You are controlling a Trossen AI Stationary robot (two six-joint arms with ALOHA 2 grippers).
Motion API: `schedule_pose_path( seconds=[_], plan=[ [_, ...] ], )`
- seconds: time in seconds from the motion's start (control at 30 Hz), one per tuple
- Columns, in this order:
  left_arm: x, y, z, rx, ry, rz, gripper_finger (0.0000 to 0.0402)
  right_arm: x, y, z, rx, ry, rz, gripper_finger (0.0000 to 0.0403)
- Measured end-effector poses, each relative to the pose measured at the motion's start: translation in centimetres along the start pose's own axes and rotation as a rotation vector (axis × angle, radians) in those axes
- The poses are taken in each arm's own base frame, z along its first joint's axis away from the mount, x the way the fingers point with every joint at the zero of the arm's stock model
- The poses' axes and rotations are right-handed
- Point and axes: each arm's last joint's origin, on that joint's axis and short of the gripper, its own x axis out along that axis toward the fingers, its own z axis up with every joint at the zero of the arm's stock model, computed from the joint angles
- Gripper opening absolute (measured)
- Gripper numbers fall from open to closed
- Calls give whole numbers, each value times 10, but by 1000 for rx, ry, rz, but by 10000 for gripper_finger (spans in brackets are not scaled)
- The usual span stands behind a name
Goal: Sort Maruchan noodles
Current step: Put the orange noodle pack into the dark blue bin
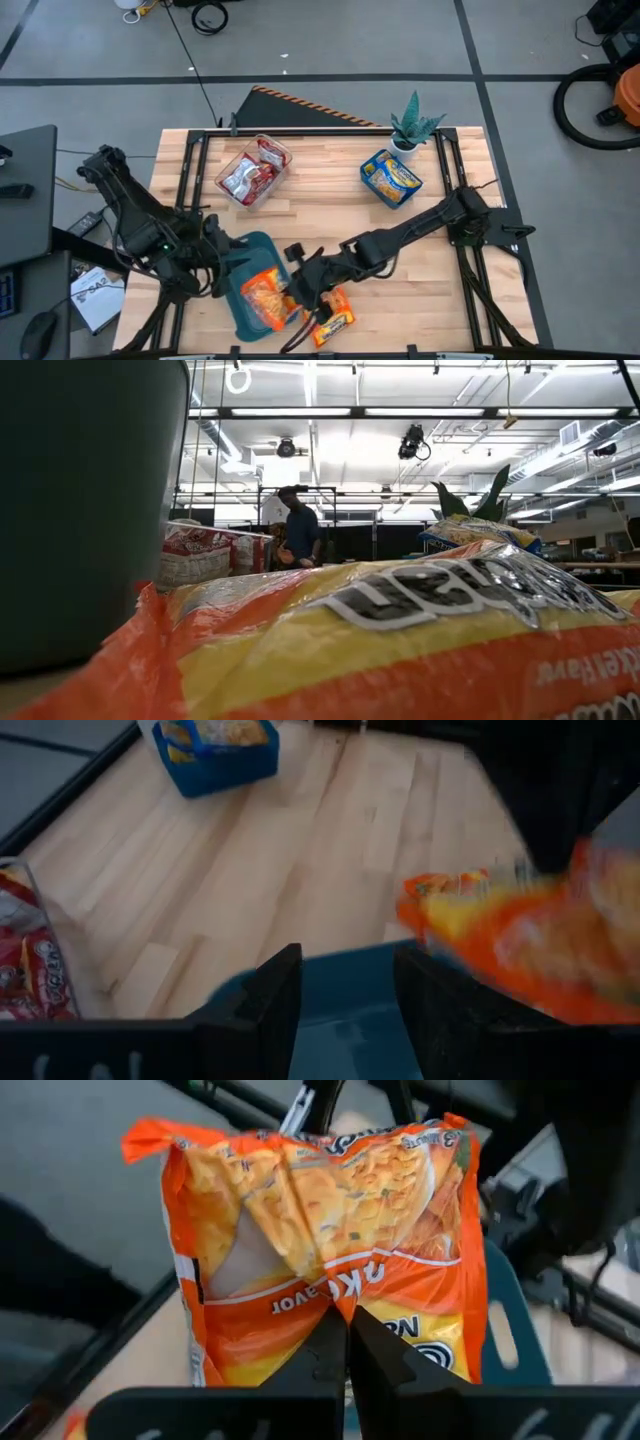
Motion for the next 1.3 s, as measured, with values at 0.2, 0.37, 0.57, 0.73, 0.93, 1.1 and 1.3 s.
schedule_pose_path(
  seconds=[0.2, 0.37, 0.57, 0.73, 0.93, 1.1, 1.3],
  plan=[
    [-11, 10, 6, -43, -32, -25, 164, 45, -1, -10, 8, -104, -57, 9],
    [-21, 20, 12, -125, -56, -53, 164, 75, -9, -35, 17, -35, -116, 10],
    [-23, 22, 12, -132, -58, -56, 164, 76, -24, -49, 58, 50, -125, 32],
    [-19, 25, 14, -142, -61, -31, 164, 72, -23, -45, 57, 32, -107, 85],
    [-15, 28, 18, -165, -58, -13, 164, 55, -15, -35, 26, 73, -77, 129],
    [-14, 29, 17, -161, -31, -21, 164, 11, -5, -23, 11, 185, -25, 133],
    [-13, 29, 16, -159, -21, -17, 164, -23, 15, -20, 42, 302, 38, 133]
  ],
)
